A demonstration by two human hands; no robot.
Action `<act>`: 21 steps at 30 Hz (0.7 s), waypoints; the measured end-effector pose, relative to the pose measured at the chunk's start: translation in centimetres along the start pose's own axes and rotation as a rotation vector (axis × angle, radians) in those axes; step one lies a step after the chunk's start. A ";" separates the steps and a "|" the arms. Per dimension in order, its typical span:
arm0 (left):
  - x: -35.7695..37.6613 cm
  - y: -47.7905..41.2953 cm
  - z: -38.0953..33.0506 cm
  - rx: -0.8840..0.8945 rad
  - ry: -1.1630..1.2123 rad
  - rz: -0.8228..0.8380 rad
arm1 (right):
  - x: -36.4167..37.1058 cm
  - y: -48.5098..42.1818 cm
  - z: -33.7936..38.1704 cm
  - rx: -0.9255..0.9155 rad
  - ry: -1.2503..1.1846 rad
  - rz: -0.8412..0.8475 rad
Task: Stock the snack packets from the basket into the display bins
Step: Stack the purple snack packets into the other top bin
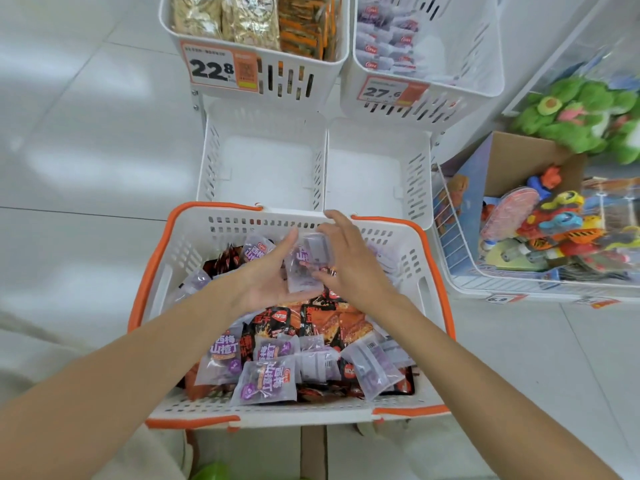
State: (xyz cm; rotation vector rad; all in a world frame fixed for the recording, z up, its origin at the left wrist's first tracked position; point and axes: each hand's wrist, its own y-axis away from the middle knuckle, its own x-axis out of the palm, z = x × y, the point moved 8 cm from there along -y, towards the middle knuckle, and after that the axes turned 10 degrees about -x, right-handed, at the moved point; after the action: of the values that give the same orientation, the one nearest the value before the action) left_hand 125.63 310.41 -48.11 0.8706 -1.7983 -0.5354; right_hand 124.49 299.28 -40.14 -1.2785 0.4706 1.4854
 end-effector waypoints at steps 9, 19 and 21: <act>0.1 0.2 -2.4 0.184 -0.002 -0.108 | -0.1 3.1 -3.1 0.580 -0.866 -0.214; 3.6 0.9 -4.0 0.324 -0.347 -0.084 | -2.5 0.9 -5.6 0.683 -0.760 -0.232; 4.5 1.2 -5.0 0.355 -0.469 -0.115 | -3.8 0.2 -5.9 0.673 -0.777 -0.263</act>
State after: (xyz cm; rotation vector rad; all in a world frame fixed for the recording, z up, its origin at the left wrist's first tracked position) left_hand 128.92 307.93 -42.69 1.1656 -2.3271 -0.5324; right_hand 126.42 292.67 -38.93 -0.1833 0.2269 1.3072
